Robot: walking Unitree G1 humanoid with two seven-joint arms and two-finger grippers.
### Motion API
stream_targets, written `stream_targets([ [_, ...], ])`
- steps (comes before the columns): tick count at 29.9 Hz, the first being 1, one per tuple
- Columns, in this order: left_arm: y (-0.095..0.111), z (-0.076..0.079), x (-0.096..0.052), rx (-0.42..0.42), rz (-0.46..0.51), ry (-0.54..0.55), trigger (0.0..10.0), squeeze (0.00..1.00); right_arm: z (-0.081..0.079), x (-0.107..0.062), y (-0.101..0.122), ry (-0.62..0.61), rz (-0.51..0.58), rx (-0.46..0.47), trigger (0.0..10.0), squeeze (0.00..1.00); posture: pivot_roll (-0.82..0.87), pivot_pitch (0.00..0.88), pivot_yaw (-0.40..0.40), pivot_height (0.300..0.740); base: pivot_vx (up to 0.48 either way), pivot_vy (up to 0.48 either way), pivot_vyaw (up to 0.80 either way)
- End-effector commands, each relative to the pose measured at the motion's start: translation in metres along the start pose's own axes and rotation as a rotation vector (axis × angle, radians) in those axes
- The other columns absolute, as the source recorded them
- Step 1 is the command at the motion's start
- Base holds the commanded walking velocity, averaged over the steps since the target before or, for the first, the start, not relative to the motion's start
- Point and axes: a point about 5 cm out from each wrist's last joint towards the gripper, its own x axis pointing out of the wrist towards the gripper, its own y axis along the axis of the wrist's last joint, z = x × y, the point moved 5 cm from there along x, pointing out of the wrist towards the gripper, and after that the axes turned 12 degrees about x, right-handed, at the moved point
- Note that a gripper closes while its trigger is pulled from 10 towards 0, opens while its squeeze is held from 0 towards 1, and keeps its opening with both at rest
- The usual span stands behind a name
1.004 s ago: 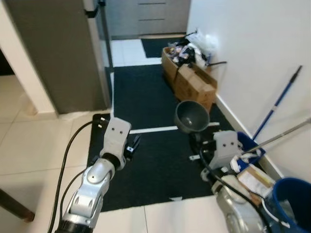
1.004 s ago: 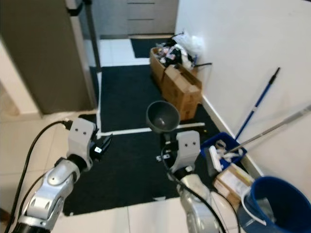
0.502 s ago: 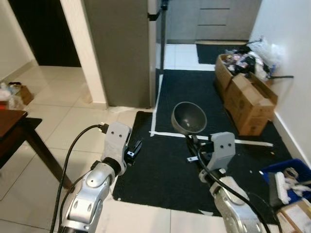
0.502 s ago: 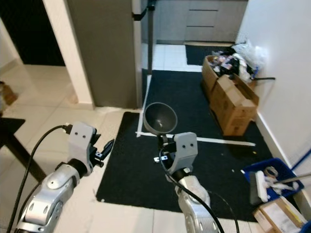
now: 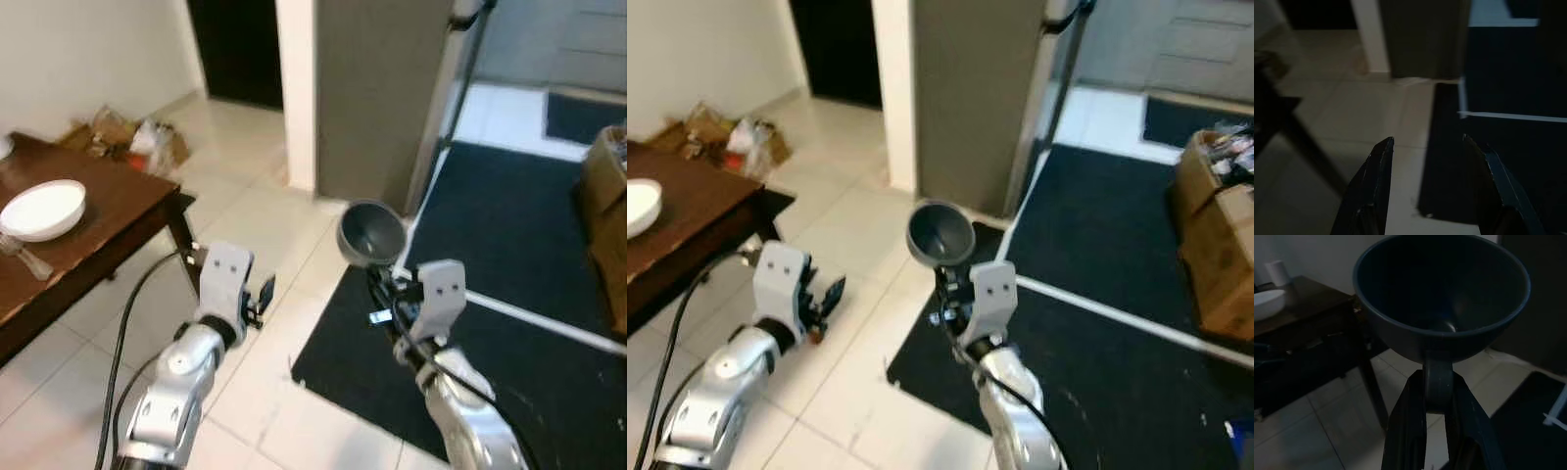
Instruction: Setting the table
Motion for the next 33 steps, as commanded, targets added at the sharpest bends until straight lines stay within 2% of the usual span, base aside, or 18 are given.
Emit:
stream_targets([
  [1,-0.0071,-0.0021,-0.0016,0.011,-0.038,0.012,10.0,0.0,-0.0017,-0.0013,-0.0026,0.004,-0.006,0.002,10.0,0.0,0.08,0.09,0.089,0.74,0.0,0.0,0.79],
  [21,-0.0063,-0.0042,0.0005,0.022,-0.045,0.045,10.0,0.0,-0.0006,0.0005,-0.0002,0.006,0.003,-0.002,10.0,0.0,0.1,0.08,0.098,0.74,0.0,0.0,0.79],
  [33,-0.0041,0.0042,0.0004,0.039,-0.04,0.058,10.0,0.0,-0.0003,0.0006,0.0001,0.012,-0.001,-0.002,10.0,0.0,0.1,0.086,0.081,0.74,0.0,0.0,0.79],
])
